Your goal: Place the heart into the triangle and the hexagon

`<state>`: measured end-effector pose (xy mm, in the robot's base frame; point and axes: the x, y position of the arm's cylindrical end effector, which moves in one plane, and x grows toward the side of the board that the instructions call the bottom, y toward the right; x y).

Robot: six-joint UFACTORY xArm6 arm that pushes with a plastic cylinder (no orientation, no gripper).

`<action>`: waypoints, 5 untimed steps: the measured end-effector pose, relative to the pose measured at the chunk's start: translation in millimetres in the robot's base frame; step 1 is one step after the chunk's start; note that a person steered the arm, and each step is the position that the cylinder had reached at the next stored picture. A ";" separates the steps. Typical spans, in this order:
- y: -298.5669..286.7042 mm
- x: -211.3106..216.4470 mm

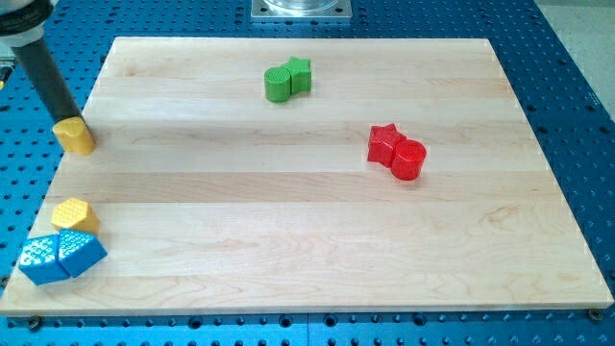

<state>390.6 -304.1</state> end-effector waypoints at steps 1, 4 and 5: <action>41.6 96.5; 99.6 73.6; 99.9 107.6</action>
<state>498.2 -204.2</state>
